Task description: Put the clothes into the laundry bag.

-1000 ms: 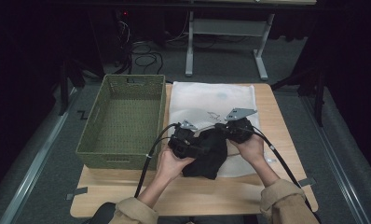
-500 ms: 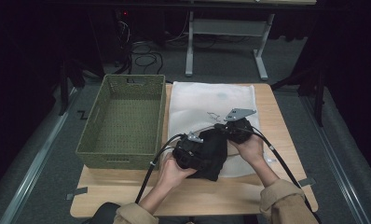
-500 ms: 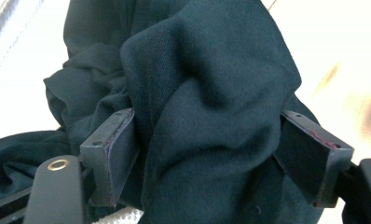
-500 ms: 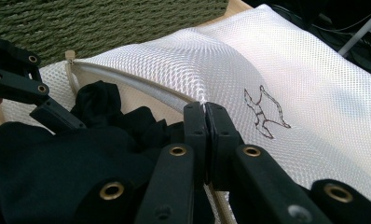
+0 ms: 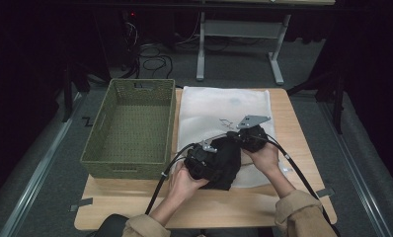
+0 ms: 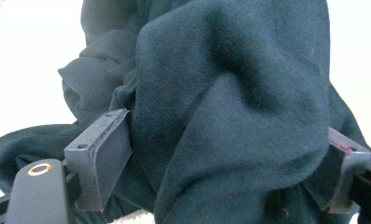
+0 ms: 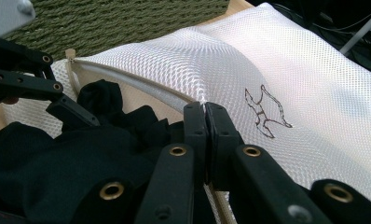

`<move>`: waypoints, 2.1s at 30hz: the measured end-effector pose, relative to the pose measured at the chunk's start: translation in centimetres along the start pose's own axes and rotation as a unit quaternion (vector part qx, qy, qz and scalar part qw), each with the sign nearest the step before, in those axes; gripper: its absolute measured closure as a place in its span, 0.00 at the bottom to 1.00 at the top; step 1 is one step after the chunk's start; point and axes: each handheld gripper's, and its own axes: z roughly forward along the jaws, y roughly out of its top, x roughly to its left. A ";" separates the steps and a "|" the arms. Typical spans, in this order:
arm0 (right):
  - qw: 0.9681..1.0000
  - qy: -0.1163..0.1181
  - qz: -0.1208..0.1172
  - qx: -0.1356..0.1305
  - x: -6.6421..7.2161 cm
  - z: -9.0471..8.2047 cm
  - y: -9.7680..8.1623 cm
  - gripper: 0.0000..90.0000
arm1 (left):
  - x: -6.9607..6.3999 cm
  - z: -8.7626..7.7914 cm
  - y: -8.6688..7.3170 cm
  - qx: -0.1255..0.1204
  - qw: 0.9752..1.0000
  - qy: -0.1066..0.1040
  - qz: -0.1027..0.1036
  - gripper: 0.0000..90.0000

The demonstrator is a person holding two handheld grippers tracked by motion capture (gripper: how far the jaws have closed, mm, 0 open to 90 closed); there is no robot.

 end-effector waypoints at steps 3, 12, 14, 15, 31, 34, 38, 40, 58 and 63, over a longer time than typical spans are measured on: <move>1.000 0.000 -0.001 -0.001 0.0 0.0 0.0 0.99 | -0.2 0.1 0.1 0.003 1.000 0.011 0.003 0.21; 1.000 -0.001 -0.001 -0.002 -0.1 -0.1 0.0 0.99 | 0.8 0.3 0.1 0.006 1.000 0.009 -0.026 0.18; 1.000 0.000 0.003 -0.002 0.0 0.0 0.0 0.99 | 0.9 0.7 0.1 0.011 0.999 0.011 -0.031 0.19; 1.000 0.000 -0.001 0.001 0.0 0.0 0.0 0.99 | 0.9 0.8 0.1 0.015 0.999 0.010 -0.029 0.19; 1.000 0.001 -0.001 -0.001 0.0 0.0 0.0 0.99 | 0.8 0.5 0.3 0.012 0.999 0.046 -0.001 0.55; 1.000 0.001 0.001 0.000 0.0 0.0 0.0 0.99 | 0.8 0.2 0.4 0.003 0.999 0.047 -0.002 0.61; 1.000 0.002 0.000 -0.002 0.0 0.0 0.0 0.99 | 0.9 0.1 0.6 -0.011 0.999 0.051 -0.004 0.65; 1.000 0.002 0.002 -0.002 0.0 0.0 0.0 0.99 | 0.9 0.0 0.9 -0.017 0.998 0.053 -0.004 0.66; 1.000 0.013 0.004 -0.016 -0.1 -0.7 0.2 0.99 | 1.5 0.6 3.5 -0.061 0.995 0.071 -0.028 0.72; 1.000 0.015 0.003 -0.016 0.0 -0.8 0.2 0.99 | 1.8 1.4 3.7 -0.077 0.992 0.085 -0.045 0.73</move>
